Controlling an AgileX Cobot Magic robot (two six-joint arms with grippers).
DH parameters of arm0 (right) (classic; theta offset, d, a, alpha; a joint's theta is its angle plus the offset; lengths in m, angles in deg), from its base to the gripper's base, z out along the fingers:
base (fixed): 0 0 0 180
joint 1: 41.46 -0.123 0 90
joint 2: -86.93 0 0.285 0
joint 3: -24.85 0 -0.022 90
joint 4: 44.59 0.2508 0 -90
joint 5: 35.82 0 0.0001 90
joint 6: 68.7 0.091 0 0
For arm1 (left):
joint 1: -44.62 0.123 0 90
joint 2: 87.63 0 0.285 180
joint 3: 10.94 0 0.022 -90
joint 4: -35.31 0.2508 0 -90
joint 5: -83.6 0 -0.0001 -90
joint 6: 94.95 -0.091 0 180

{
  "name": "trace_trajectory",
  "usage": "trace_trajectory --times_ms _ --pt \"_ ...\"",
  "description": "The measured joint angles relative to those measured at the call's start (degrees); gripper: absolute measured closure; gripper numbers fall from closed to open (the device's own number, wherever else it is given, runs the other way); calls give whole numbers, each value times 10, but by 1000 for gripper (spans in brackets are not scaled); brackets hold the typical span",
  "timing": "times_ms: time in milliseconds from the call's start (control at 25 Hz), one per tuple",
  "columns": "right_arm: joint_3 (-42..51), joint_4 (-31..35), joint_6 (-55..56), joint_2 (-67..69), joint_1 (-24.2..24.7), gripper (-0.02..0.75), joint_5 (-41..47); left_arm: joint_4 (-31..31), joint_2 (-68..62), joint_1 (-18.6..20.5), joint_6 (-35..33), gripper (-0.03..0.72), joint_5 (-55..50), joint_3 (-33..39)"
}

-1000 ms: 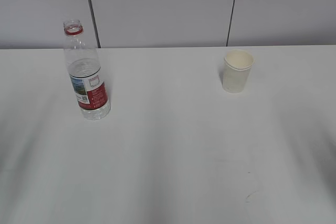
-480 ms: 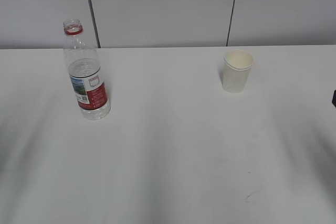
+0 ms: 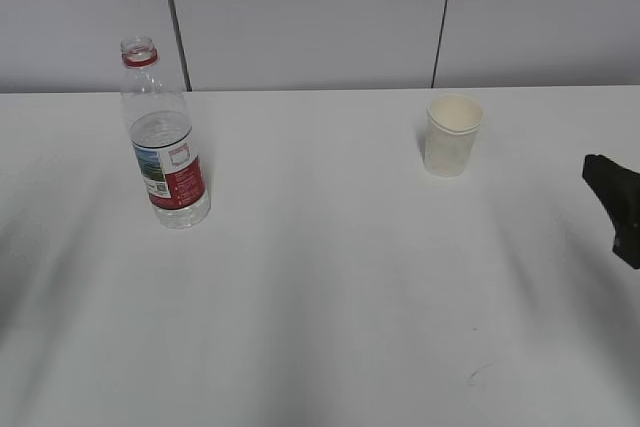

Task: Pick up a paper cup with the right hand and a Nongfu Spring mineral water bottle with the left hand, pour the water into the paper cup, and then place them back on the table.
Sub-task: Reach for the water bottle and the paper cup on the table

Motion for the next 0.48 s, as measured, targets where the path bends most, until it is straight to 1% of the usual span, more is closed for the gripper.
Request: trace_trajectory --times_ms 80,280,480 --pt "-1 -8 4 14 0 150 -18 4 -18 0 0 193 1 0" --pt "-2 -13 6 36 0 151 -29 20 -54 0 13 193 26 0" --pt "-2 -17 13 52 0 151 -50 64 -105 0 42 193 77 0"
